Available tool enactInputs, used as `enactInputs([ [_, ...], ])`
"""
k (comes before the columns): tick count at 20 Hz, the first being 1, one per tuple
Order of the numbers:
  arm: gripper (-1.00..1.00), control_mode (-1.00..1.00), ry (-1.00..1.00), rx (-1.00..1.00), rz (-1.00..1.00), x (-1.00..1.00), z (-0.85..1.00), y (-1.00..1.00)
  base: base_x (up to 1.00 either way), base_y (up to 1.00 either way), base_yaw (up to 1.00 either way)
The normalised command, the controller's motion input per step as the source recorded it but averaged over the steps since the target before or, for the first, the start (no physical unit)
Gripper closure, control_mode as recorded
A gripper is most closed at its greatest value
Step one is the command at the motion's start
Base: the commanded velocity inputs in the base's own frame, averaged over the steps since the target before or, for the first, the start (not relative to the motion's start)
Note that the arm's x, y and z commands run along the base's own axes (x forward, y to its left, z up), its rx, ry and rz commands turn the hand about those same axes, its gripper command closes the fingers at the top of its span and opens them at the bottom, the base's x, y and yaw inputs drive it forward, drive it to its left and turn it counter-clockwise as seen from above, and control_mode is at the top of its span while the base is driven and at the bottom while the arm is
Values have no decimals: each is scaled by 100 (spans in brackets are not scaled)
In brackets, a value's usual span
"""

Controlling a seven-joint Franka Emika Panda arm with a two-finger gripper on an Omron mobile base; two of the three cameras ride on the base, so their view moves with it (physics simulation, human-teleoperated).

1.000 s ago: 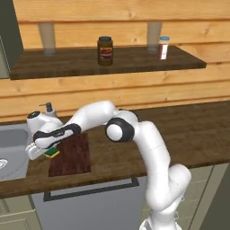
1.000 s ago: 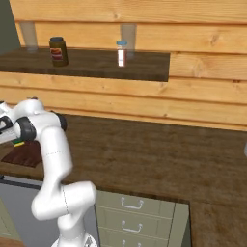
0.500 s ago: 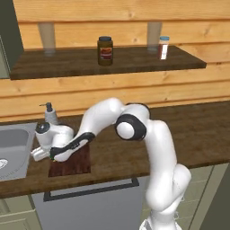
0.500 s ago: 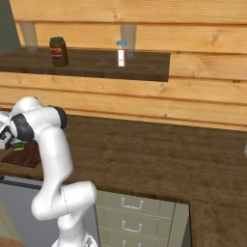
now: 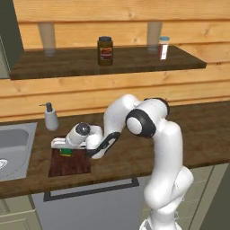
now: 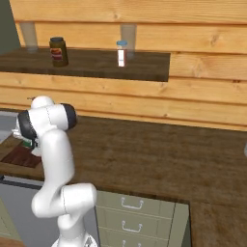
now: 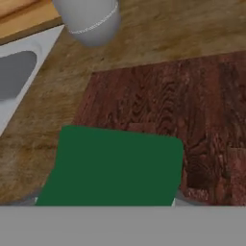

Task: Pick up the sponge from the counter and clean the cutting board by briefly scrubbing or pressing down on the cutting board. Once finished, release the sponge.

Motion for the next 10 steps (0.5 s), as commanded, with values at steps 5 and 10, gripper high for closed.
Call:
enactInputs([
  [5,100,-100,-1,15,-17,-4,-57,-100,0,0,0],
  [10,100,-100,9,-29,-13,-27,-80,-100,0,0,0],
])
